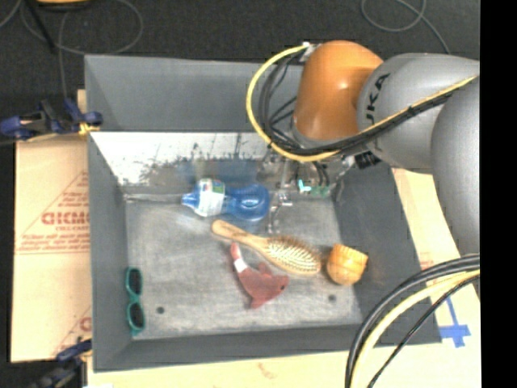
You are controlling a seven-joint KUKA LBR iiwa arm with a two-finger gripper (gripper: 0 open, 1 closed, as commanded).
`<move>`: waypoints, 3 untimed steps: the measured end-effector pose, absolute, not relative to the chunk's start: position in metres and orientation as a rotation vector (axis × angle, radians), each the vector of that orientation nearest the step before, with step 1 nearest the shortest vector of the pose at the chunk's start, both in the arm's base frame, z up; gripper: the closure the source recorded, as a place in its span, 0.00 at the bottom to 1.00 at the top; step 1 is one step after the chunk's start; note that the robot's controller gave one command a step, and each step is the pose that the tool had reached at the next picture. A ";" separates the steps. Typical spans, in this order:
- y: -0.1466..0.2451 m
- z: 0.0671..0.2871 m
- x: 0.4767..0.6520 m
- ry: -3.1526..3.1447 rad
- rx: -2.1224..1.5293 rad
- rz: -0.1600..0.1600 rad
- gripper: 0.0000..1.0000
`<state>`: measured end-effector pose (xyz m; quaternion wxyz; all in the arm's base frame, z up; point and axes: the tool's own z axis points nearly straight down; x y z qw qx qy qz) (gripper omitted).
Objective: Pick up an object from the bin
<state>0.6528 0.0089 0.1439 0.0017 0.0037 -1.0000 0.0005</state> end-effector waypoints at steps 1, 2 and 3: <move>0.009 0.149 0.655 -3.146 0.012 0.001 0.00; 0.021 0.084 0.630 -3.155 -0.087 0.000 1.00; 0.021 0.084 0.630 -3.155 -0.087 0.000 1.00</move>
Offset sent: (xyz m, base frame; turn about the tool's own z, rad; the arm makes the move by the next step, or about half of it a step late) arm -0.0306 0.0142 -0.0739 0.0643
